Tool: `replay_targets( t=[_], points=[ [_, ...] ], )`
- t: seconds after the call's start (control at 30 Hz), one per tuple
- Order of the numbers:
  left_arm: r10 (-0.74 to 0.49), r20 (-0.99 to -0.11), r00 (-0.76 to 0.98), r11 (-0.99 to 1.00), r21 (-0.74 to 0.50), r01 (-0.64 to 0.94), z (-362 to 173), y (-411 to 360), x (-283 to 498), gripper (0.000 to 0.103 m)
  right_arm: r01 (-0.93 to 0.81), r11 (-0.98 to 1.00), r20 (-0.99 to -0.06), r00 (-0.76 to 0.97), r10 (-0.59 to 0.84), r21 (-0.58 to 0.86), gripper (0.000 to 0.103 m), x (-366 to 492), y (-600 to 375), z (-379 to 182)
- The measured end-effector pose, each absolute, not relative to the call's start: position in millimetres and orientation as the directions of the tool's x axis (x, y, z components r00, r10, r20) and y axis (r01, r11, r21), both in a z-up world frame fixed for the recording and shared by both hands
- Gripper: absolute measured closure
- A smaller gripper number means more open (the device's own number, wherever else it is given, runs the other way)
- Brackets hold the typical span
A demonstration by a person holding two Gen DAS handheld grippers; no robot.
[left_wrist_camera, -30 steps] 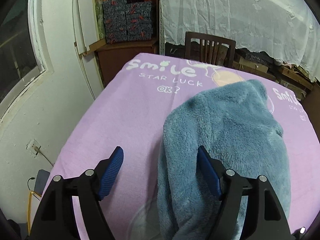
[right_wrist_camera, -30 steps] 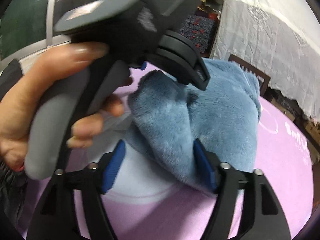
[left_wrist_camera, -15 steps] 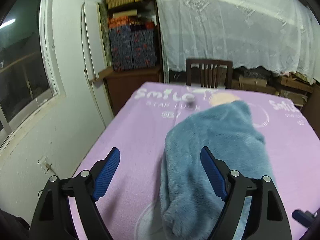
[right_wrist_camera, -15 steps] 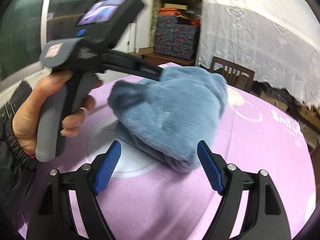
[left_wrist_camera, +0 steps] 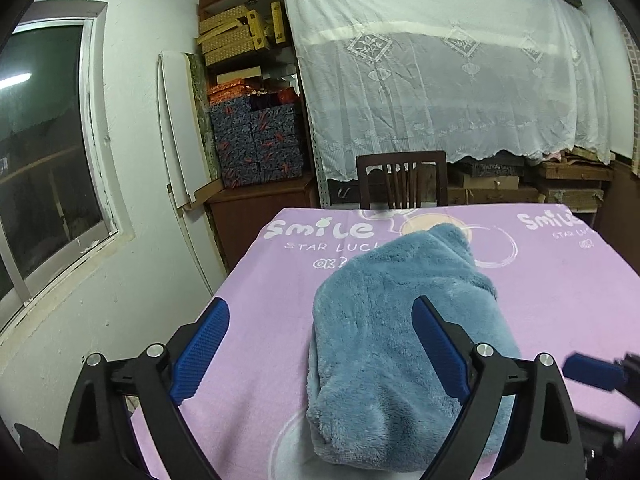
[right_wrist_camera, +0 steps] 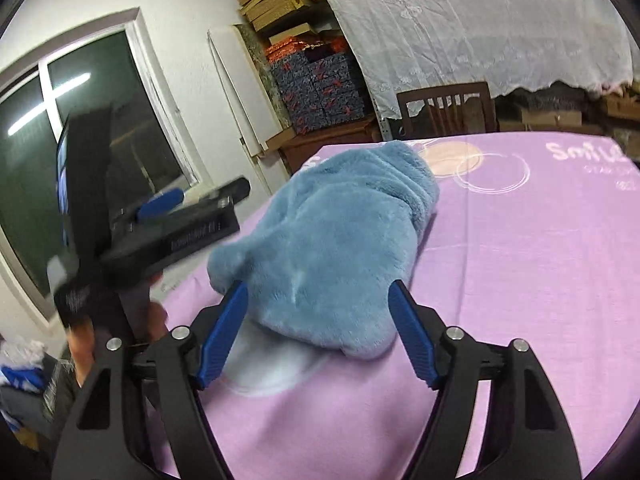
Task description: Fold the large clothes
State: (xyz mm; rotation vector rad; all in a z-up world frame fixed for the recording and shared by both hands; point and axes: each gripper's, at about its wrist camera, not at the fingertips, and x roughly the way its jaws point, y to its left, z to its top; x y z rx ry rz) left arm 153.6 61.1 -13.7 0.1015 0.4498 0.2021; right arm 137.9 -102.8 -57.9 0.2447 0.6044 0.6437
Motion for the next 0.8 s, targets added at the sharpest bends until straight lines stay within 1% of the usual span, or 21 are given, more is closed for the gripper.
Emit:
replay_targets(
  t=[0.13,0.23,0.47,0.57,0.6,0.63,0.67,0.7,0.8],
  points=[
    [0.222,-0.453,0.863,0.974,0.146,-0.173,-22,66,163,0.009,-0.474,0.769,-0.472,0.608,0.639,0.43,0.035,163,-94,-57],
    [0.211,-0.5,0.84,0.977,0.135,-0.165,-33,69,173,0.009,-0.453,0.77,-0.493,0.593,0.636,0.449,0.035,179,-90,-62],
    [0.222,-0.618,0.755,0.975,0.155,-0.16,-66,75,199,0.009,-0.381,0.789,-0.541,0.579,0.61,0.483,0.035,203,-93,-88],
    [0.193,-0.653,0.732,0.981,0.114,-0.157,-74,82,203,0.007,-0.353,0.786,-0.556,0.563,0.612,0.508,0.036,209,-100,-99],
    [0.189,-0.662,0.725,0.982,0.106,-0.159,-76,85,204,0.004,-0.35,0.777,-0.556,0.552,0.622,0.523,0.036,210,-101,-103],
    [0.186,-0.678,0.711,0.982,0.099,-0.162,-78,88,206,0.003,-0.344,0.77,-0.559,0.539,0.63,0.537,0.036,212,-102,-107],
    [0.17,-0.698,0.696,0.984,0.077,-0.163,-81,93,208,0.003,-0.341,0.769,-0.564,0.531,0.632,0.541,0.036,213,-103,-110],
    [0.127,-0.726,0.676,0.987,0.024,-0.159,-85,102,211,0.003,-0.34,0.768,-0.573,0.519,0.634,0.543,0.036,215,-103,-114],
    [-0.035,-0.774,0.632,0.972,-0.173,-0.159,-94,131,216,0.003,-0.333,0.767,-0.59,0.495,0.637,0.548,0.036,217,-103,-121]
  ],
)
